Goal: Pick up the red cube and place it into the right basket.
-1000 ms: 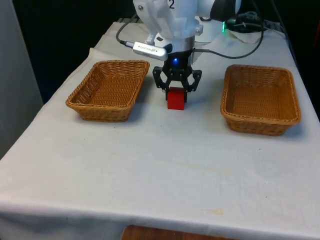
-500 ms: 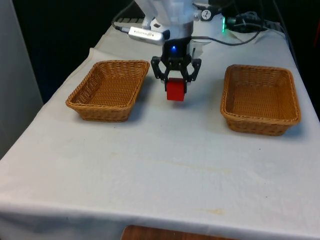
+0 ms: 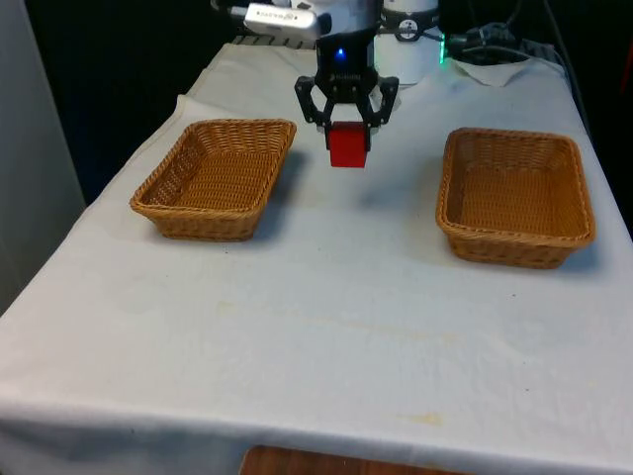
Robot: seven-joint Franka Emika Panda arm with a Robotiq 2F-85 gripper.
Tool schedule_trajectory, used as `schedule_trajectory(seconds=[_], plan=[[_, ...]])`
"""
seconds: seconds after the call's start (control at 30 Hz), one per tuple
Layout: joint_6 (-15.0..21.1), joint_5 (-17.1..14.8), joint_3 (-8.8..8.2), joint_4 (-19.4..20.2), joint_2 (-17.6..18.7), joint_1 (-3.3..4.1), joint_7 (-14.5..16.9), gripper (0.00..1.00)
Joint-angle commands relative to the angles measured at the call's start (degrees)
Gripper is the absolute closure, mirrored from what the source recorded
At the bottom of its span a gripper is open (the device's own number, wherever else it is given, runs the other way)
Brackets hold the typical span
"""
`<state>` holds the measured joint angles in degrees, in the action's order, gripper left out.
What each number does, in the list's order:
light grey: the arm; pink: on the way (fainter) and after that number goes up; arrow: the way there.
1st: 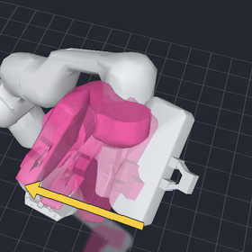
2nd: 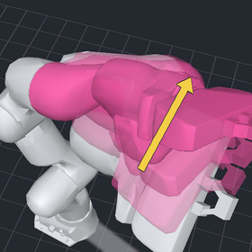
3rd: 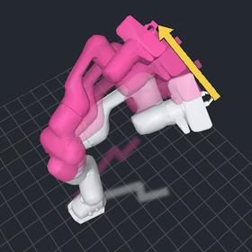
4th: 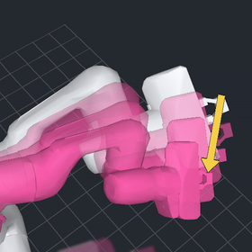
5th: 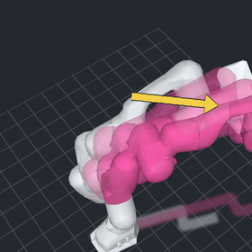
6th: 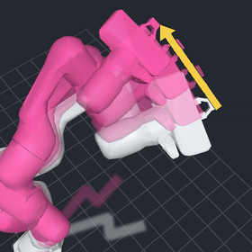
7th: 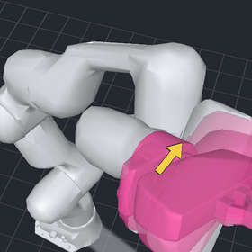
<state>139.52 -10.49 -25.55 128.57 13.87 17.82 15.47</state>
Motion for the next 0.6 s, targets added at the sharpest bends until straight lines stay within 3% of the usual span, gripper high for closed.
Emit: schedule_trajectory(seconds=[0.0,0.03,0.13,0.57], plan=[[-0.69,1.15,-0.40,-0.06,-0.57,0.29,-0.74,0.99],[-0.34,0.17,-0.06,-0.06,-0.40,0.00,0.00,0.99],[-2.23,1.78,-0.52,-0.23,-2.06,0.23,-0.86,0.99],[-5.67,1.78,-1.03,-0.86,-5.16,-0.23,0.57,0.99]])
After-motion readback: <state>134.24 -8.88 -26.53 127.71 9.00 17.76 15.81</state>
